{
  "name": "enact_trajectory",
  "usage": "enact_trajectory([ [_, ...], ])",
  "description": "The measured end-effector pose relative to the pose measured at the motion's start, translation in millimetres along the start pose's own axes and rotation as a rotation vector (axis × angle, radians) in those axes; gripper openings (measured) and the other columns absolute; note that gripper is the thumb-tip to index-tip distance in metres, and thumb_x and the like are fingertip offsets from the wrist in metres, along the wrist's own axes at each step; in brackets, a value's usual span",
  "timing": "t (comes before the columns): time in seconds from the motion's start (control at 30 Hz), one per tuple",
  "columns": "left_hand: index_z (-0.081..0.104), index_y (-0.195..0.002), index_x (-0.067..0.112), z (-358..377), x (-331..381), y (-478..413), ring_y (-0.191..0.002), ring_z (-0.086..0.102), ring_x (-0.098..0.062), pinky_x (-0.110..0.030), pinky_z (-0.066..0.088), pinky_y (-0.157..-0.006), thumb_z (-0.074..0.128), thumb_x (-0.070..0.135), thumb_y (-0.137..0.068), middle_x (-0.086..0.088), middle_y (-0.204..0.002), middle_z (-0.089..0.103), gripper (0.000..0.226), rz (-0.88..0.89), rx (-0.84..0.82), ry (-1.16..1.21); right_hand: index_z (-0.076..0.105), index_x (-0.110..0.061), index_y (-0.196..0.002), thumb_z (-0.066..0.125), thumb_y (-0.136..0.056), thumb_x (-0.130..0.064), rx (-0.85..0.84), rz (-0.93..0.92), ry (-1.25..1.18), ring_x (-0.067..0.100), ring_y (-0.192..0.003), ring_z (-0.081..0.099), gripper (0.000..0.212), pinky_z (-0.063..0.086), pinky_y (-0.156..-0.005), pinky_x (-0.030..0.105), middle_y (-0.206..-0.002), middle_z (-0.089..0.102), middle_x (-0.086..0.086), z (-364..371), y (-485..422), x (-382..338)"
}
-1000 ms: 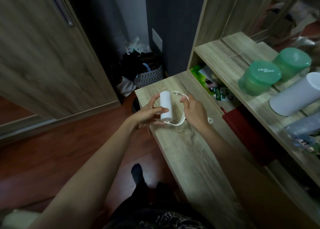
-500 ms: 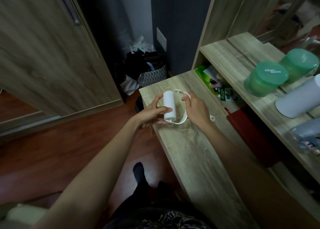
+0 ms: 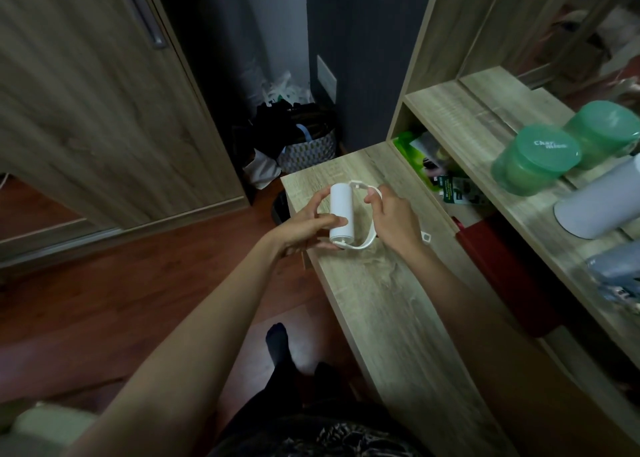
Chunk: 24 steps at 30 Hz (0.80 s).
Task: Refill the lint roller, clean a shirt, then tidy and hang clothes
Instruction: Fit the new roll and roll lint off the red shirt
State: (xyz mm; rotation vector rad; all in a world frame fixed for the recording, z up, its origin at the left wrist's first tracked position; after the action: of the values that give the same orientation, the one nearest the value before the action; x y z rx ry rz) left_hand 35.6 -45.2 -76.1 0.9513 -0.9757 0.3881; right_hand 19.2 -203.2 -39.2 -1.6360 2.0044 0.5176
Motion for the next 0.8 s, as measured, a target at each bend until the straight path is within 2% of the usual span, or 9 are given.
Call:
enact_trajectory([
  [0.07, 0.025, -0.144, 0.038, 1.0, 0.1, 0.8, -0.100, 0.069, -0.034, -0.044, 0.059, -0.080, 0.064, 0.007, -0.089, -0.014, -0.113, 0.066, 0.075, 0.000, 0.002, -0.015, 0.059, -0.009, -0.107, 0.030, -0.101, -0.035, 0.001, 0.006, 0.025, 0.033, -0.083, 0.061, 0.040, 0.042, -0.066, 0.036, -0.092, 0.069, 0.015, 0.4, 0.0, 0.7],
  [0.17, 0.023, -0.145, 0.037, 1.4, -0.2, 0.8, -0.098, 0.069, -0.033, -0.040, 0.060, -0.075, 0.065, 0.007, -0.089, -0.016, -0.111, 0.066, 0.076, -0.006, 0.011, -0.040, 0.060, -0.010, -0.107, 0.030, -0.101, -0.035, 0.009, 0.024, 0.024, 0.033, -0.084, 0.062, 0.040, 0.047, -0.071, 0.038, -0.093, 0.069, 0.015, 2.6, 0.5, 2.5],
  [0.3, 0.022, -0.144, 0.036, 1.6, -0.1, -0.1, -0.096, 0.069, -0.034, -0.043, 0.060, -0.076, 0.067, 0.009, -0.088, -0.022, -0.115, 0.063, 0.076, -0.006, 0.018, -0.099, 0.060, -0.010, -0.106, 0.032, -0.100, -0.033, 0.018, 0.073, 0.009, 0.033, -0.084, 0.062, 0.037, 0.050, -0.074, 0.041, -0.094, 0.068, 0.015, 6.9, 2.4, 7.5],
  [0.5, 0.021, -0.144, 0.036, 0.1, -1.5, -1.2, -0.090, 0.071, -0.030, -0.037, 0.059, -0.068, 0.066, 0.010, -0.088, -0.018, -0.114, 0.064, 0.076, 0.007, 0.014, -0.209, 0.061, -0.009, -0.103, 0.031, -0.100, -0.029, 0.016, 0.108, 0.032, 0.031, -0.084, 0.062, 0.036, 0.041, -0.068, 0.034, -0.096, 0.069, 0.014, 13.1, 6.3, 10.2],
  [0.6, 0.021, -0.145, 0.033, 1.2, 5.2, -2.5, -0.079, 0.070, -0.024, -0.028, 0.056, -0.060, 0.064, 0.007, -0.089, -0.018, -0.112, 0.064, 0.075, 0.030, 0.006, -0.274, 0.062, -0.010, -0.100, 0.031, -0.100, -0.028, 0.024, 0.129, 0.009, 0.032, -0.085, 0.062, 0.036, 0.043, -0.070, 0.035, -0.095, 0.068, 0.015, 13.3, 5.5, 10.6],
  [0.8, 0.022, -0.143, 0.033, -0.5, 11.3, -2.4, -0.075, 0.070, -0.025, -0.027, 0.055, -0.057, 0.066, 0.010, -0.088, -0.014, -0.107, 0.066, 0.073, 0.022, -0.004, -0.339, 0.064, -0.010, -0.097, 0.029, -0.100, -0.033, 0.017, 0.160, -0.046, 0.032, -0.089, 0.063, 0.042, 0.045, -0.073, 0.037, -0.097, 0.070, 0.012, 19.6, 0.6, 16.6],
])
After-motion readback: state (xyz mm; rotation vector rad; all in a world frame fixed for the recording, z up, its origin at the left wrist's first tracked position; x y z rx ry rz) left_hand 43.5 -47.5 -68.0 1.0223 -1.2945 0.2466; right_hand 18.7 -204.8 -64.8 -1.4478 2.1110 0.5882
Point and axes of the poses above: each hand's wrist, its own y-axis away from the middle knuckle, its own z-axis out of the palm, x = y × z, the point moved 6 cm from there along -y, towards the middle knuckle
